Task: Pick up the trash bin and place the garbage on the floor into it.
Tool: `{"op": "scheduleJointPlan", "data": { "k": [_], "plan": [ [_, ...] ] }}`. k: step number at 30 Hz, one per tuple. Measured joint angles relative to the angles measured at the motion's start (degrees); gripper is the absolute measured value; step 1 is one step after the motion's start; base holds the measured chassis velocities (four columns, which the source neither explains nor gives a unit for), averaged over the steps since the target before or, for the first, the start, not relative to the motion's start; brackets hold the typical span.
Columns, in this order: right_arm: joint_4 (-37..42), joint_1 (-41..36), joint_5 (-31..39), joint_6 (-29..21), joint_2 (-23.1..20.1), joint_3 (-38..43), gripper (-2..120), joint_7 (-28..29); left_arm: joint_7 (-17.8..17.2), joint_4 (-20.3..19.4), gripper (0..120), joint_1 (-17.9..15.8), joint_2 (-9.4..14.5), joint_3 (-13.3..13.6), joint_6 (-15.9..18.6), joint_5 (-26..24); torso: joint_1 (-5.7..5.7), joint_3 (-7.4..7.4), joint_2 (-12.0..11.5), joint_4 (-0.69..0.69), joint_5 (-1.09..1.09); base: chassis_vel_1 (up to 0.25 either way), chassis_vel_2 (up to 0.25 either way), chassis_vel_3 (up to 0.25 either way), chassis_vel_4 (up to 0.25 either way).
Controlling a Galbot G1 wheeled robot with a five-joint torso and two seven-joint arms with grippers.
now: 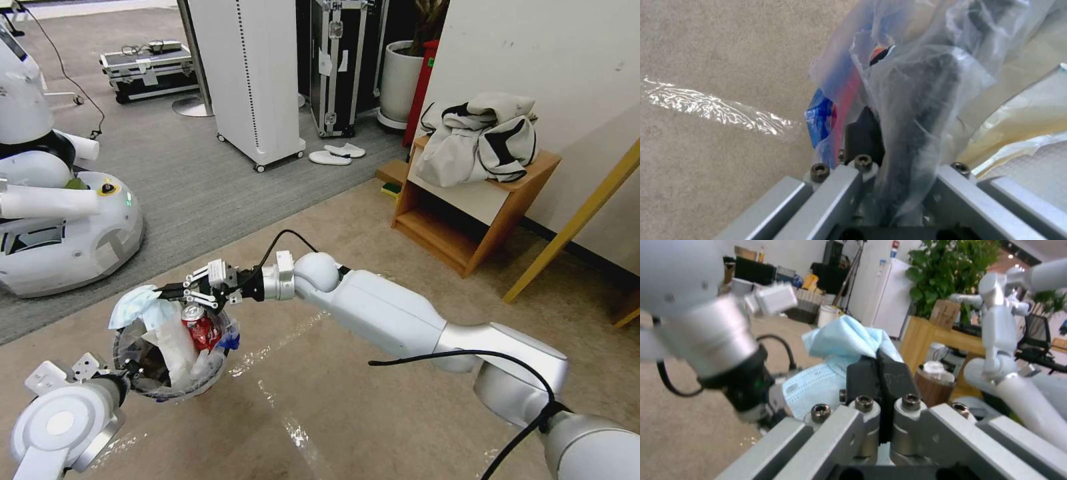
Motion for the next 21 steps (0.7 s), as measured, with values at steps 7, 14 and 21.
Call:
{"op": "scheduleJointPlan", "data": {
  "k": [7, 14, 21],
  "plan": [
    [-3.0, -1.1, -1.1, 0.7, 0.7, -0.2, 0, -0.6, 0.0, 0.0, 0, 0.1, 0.0, -0.1, 0.0, 0.0, 0.0, 0.0, 0.0, 0.0, 0.0, 0.0, 0.0, 0.0, 0.0],
    [-4.6, -2.5, -2.3, 1.4, 0.6, -0.4, 0, -1.2, -0.1, 0.0, 0, -0.1, 0.2, -0.2, -0.1, -0.2, 0.0, 0.0, 0.0, -0.01, 0.0, 0.0, 0.0, 0.0, 0.0],
    [-5.2, -3.3, -3.2, 1.7, 0.7, -0.6, 0, -1.4, -0.1, -0.3, 0, 0.1, 0.3, -0.3, -0.1, -0.3, 0.0, 0.0, 0.0, 0.0, 0.0, 0.0, 0.0, 0.0, 0.0]
  ]
}}
